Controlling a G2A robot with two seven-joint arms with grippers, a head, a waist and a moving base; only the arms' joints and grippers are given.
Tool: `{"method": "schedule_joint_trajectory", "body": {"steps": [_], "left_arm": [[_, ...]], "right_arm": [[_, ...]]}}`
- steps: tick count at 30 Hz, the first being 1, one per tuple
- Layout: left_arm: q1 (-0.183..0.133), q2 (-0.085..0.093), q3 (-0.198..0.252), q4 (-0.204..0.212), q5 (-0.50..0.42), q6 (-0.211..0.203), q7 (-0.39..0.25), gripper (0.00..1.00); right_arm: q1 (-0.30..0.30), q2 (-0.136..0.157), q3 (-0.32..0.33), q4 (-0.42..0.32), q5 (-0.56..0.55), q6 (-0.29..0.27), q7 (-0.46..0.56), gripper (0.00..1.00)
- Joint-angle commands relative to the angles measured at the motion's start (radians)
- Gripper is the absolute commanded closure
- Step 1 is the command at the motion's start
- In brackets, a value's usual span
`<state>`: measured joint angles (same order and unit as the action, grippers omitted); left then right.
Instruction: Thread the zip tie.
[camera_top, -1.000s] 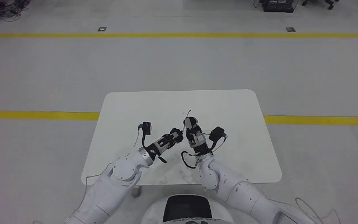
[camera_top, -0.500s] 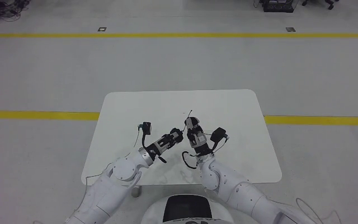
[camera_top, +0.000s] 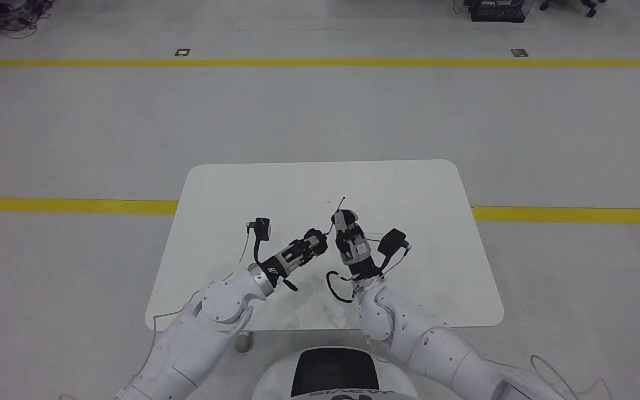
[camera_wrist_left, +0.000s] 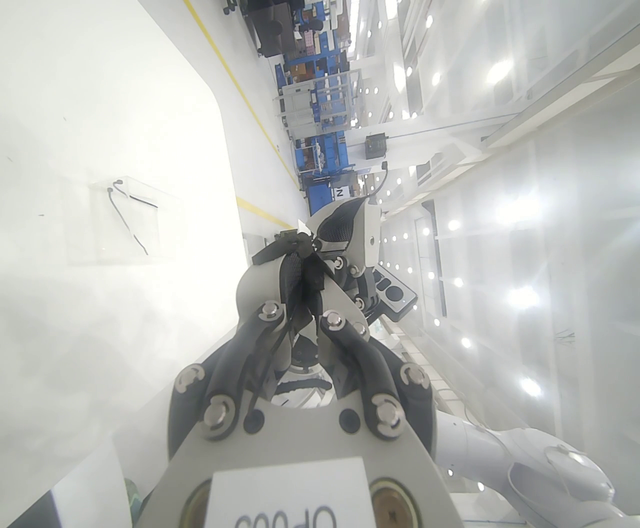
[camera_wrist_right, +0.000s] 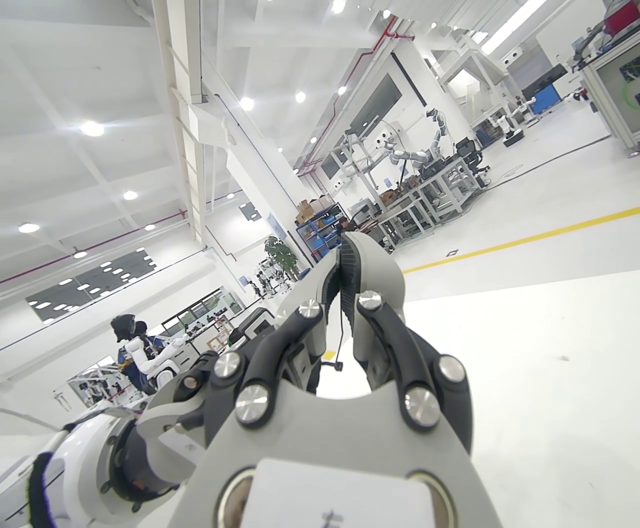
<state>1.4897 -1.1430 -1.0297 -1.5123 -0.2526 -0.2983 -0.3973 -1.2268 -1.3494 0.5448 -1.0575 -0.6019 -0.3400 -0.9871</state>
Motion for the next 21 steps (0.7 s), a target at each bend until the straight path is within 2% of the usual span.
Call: {"method": "schedule_joint_trajectory", "body": {"steps": [1, 21], "left_arm": [[0.000, 0.000, 0.000, 0.000, 0.000, 0.000, 0.000, 1.00], [0.000, 0.000, 0.000, 0.000, 0.000, 0.000, 0.000, 1.00]], "right_arm": [[0.001, 0.000, 0.001, 0.001, 0.002, 0.000, 0.002, 1.00], [0.001, 0.000, -0.004, -0.001, 0.000, 0.000, -0.002, 1.00]]}}
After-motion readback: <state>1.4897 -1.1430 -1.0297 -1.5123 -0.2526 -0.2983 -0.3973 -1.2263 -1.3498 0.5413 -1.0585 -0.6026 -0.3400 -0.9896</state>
